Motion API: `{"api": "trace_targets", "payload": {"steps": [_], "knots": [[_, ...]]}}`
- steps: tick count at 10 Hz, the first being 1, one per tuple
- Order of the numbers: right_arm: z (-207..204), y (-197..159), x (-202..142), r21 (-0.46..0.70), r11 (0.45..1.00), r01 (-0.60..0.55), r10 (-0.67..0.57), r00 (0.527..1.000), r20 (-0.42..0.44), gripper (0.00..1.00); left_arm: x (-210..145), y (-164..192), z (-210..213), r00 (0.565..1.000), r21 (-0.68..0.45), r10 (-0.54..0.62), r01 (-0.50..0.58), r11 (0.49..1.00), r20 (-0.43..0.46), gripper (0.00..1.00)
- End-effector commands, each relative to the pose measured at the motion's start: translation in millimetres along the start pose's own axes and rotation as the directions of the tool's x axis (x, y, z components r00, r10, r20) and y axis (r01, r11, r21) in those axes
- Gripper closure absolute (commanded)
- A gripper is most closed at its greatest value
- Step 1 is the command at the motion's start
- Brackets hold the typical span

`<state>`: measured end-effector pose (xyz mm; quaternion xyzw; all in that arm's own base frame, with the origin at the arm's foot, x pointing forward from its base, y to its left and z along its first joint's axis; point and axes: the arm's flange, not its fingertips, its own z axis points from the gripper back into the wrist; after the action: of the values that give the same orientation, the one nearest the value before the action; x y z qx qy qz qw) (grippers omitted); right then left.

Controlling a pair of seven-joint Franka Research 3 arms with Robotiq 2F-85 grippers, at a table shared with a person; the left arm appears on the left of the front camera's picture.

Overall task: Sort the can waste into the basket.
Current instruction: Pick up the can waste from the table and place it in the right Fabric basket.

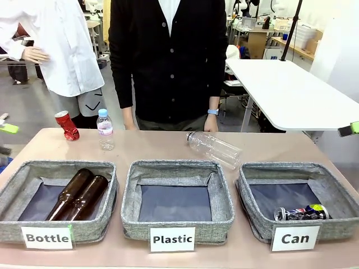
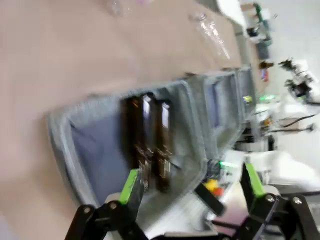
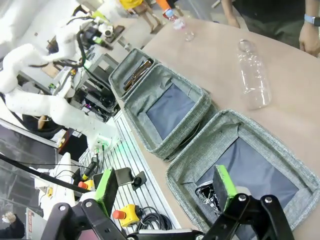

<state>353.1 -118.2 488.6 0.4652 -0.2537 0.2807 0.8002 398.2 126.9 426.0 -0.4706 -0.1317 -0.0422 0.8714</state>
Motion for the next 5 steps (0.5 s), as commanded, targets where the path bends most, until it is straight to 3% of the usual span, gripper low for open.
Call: {"api": "trace_targets", "payload": {"steps": [1, 2, 3, 4, 5], "knots": [[3.0, -0.4, -0.8, -0.013, 1.000, -0.018, 0.017, 1.000, -0.008, 0.00, 34.8, 55.0, 1.8, 0.959, -0.027, -0.251, 0.257, 0.966, 0.133, 0.00], [3.0, -0.4, -0.8, -0.013, 1.000, -0.018, 0.017, 1.000, -0.008, 0.00, 49.8, 66.9, -3.4, 0.938, -0.044, -0.302, 0.313, 0.949, 0.170, 0.00], [3.0, -0.4, -0.8, -0.013, 1.000, -0.018, 0.017, 1.000, -0.008, 0.00, 63.8, 80.6, -5.2, 0.883, -0.010, -0.376, 0.394, 0.919, 0.281, 0.00], [3.0, -0.4, -0.8, -0.013, 1.000, -0.018, 0.017, 1.000, -0.008, 0.00, 74.6, 85.2, -2.3, 0.787, 0.036, -0.472, 0.500, 0.865, 0.397, 0.00], [3.0, -0.4, -0.8, -0.013, 1.000, -0.018, 0.017, 1.000, -0.008, 0.00, 83.8, 86.3, 0.3, 0.735, 0.024, -0.488, 0.542, 0.840, 0.471, 0.00]]}}
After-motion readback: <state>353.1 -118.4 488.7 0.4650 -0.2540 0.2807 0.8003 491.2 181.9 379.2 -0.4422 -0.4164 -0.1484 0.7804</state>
